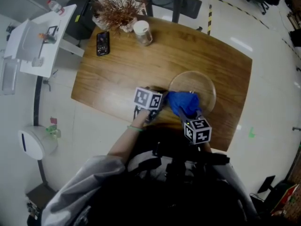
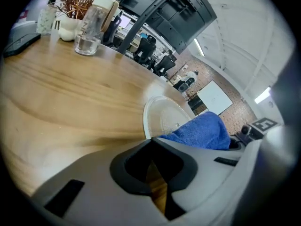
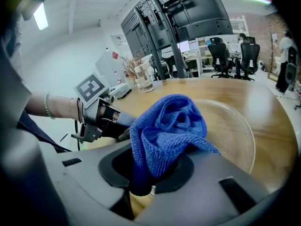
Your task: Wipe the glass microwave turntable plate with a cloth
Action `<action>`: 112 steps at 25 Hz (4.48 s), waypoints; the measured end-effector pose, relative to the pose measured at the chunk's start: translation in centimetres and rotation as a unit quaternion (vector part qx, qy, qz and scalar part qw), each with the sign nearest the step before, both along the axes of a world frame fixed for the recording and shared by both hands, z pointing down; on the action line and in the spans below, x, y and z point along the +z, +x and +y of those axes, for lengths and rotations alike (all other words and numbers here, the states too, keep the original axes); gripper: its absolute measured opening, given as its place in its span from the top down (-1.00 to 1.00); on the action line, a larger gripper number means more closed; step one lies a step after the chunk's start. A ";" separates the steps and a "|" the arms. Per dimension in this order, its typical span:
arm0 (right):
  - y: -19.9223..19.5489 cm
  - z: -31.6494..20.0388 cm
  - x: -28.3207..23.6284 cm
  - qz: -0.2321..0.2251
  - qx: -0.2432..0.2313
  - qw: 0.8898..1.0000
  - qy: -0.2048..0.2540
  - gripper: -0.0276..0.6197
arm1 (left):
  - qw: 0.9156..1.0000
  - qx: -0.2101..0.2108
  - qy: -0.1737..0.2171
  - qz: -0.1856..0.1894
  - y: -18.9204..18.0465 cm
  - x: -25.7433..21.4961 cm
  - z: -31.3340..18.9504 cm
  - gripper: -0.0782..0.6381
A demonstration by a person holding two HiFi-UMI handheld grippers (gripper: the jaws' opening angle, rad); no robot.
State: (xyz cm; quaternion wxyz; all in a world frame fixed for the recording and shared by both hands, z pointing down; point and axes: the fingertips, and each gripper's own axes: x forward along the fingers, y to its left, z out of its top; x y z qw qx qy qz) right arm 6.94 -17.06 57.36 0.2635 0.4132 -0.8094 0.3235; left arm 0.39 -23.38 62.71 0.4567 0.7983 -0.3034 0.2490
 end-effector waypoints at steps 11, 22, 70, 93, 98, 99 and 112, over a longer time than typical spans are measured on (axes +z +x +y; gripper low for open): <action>7.8 -8.8 -3.2 0.064 0.096 0.990 0.081 0.67 | 1.000 -0.004 0.013 -0.010 0.2 -0.3 0.0 0.80; 10.8 -12.3 -1.4 0.066 0.181 0.979 0.071 0.67 | 1.000 -0.004 0.011 -0.010 -0.1 -0.2 -0.1 0.80; 16.0 -5.4 -1.4 0.083 0.231 0.968 0.059 0.67 | 1.000 -0.005 -0.005 0.002 -0.2 0.1 -0.4 0.80; 4.4 5.8 -0.6 0.034 0.070 0.997 0.005 0.67 | 1.000 -0.010 0.006 -0.009 -0.5 0.1 -0.6 0.80; 6.0 5.1 -1.6 0.035 0.121 0.991 0.033 0.67 | 1.000 -0.009 0.006 -0.009 -0.5 0.2 -0.4 0.80; 6.9 4.6 -2.1 0.030 0.143 0.988 0.042 0.67 | 1.000 -0.009 0.006 -0.009 -0.5 0.1 -0.4 0.80; 20.1 -1.0 -2.8 0.076 0.312 0.944 0.071 0.67 | 1.000 -0.007 0.017 -0.016 -0.3 0.0 -0.4 0.80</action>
